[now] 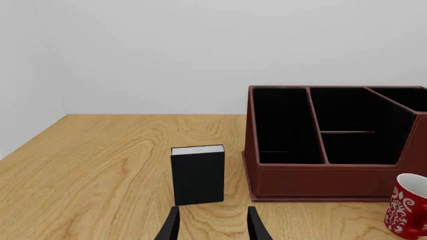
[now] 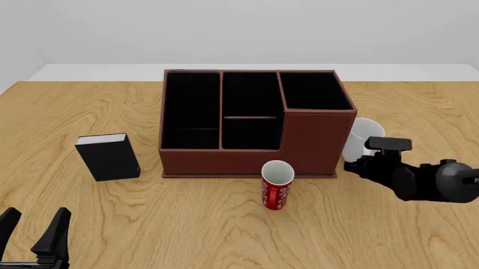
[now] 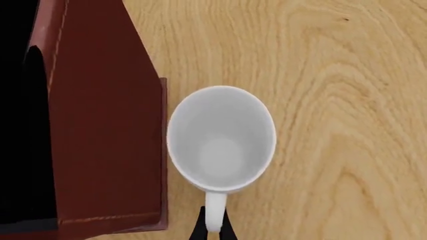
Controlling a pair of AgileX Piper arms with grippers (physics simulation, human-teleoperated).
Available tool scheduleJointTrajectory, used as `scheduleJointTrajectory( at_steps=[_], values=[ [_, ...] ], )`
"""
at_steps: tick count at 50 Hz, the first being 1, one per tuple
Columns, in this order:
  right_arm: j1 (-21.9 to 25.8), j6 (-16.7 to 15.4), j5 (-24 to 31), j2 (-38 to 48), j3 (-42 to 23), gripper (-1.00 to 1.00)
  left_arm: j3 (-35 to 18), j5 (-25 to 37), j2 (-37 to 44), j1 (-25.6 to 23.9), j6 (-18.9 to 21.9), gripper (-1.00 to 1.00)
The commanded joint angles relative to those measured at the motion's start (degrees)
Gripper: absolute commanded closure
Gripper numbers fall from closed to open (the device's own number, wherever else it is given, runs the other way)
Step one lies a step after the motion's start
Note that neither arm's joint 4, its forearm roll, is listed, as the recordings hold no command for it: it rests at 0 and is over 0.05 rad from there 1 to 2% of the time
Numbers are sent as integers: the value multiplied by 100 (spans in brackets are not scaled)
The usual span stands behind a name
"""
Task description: Pick up the white mug and place it to the right of the caddy.
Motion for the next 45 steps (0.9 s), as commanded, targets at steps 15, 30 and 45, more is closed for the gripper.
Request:
scheduleJointTrajectory(
  at_steps=[15, 30, 45],
  values=[
    [-19, 1, -23, 351, -45, -100, 0, 0, 0, 0, 0, -100],
    [-22, 10, -6, 311, -27, -100, 0, 0, 0, 0, 0, -100],
    [2, 36, -48, 304, 23, -100, 0, 0, 0, 0, 0, -100]
  ],
)
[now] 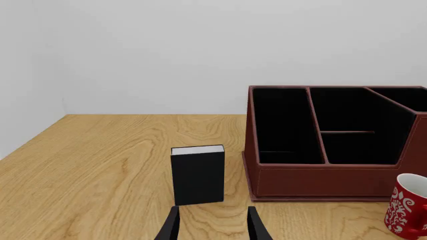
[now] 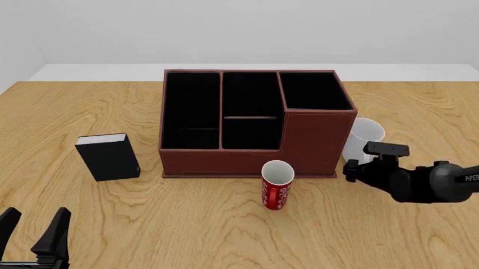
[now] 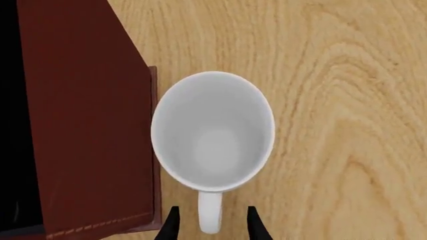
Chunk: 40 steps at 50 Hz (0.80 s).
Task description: Pick up the white mug and place it to the right of the caddy.
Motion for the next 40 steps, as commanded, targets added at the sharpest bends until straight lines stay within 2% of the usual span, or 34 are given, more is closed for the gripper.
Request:
scheduleJointTrajectory(
  at_steps=[1, 24, 40],
  values=[
    [-2, 14, -38, -1, 40, -100, 0, 0, 0, 0, 0, -100],
    [13, 15, -50, -392, 317, -100, 0, 0, 0, 0, 0, -100],
    [72, 47, 40, -984, 607, -100, 0, 0, 0, 0, 0, -100]
  ],
)
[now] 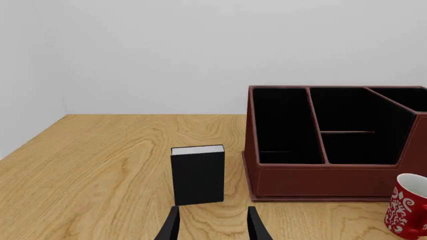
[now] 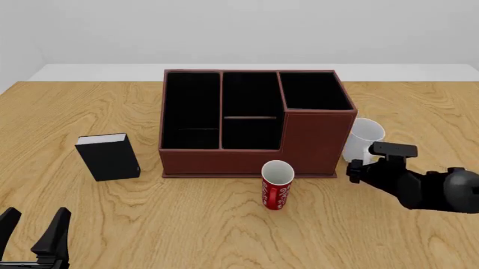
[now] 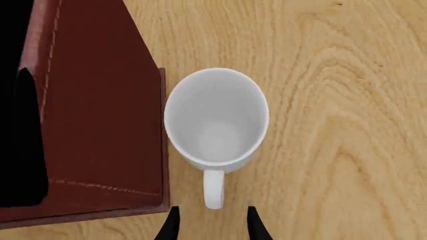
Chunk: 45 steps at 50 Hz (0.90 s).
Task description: Pick up the white mug and place it to the right of the caddy.
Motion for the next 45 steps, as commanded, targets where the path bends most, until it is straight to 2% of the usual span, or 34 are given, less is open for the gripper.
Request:
scheduleJointTrajectory(
  at_steps=[1, 45],
  values=[
    [25, 15, 31, -333, 174, -100, 0, 0, 0, 0, 0, -100],
    [71, -56, 381, -1505, 555, -100, 0, 0, 0, 0, 0, -100]
  ],
)
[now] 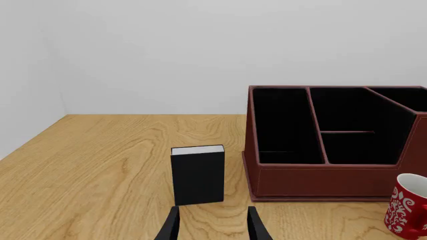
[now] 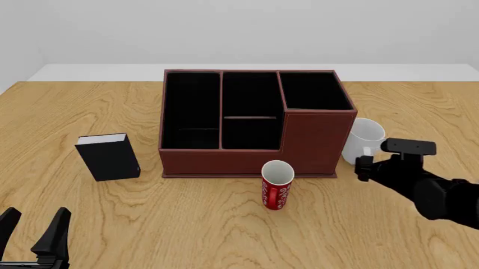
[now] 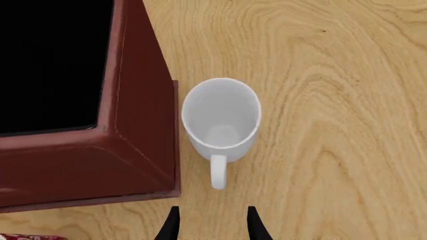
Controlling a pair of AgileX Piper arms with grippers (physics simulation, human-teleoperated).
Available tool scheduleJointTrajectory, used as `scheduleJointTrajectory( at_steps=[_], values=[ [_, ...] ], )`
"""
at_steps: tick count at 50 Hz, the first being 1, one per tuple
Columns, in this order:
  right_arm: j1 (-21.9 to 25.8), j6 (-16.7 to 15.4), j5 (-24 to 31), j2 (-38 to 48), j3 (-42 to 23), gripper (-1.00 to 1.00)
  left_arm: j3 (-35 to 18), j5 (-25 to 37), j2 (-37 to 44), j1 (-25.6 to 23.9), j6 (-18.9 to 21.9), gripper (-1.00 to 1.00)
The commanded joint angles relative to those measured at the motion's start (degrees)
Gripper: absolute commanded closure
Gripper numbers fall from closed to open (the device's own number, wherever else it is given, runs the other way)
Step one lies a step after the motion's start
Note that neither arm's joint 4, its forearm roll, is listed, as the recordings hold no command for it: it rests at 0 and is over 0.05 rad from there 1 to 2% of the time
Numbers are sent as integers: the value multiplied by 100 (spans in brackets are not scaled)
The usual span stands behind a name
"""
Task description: Pick up the white mug and place it to the right of the caddy.
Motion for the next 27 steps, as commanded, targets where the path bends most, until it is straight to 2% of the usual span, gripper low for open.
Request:
scheduleJointTrajectory(
  at_steps=[1, 27],
  values=[
    [45, -15, 90, -210, 56, -100, 0, 0, 0, 0, 0, -100],
    [165, -63, 147, -294, 83, -100, 0, 0, 0, 0, 0, -100]
  ],
)
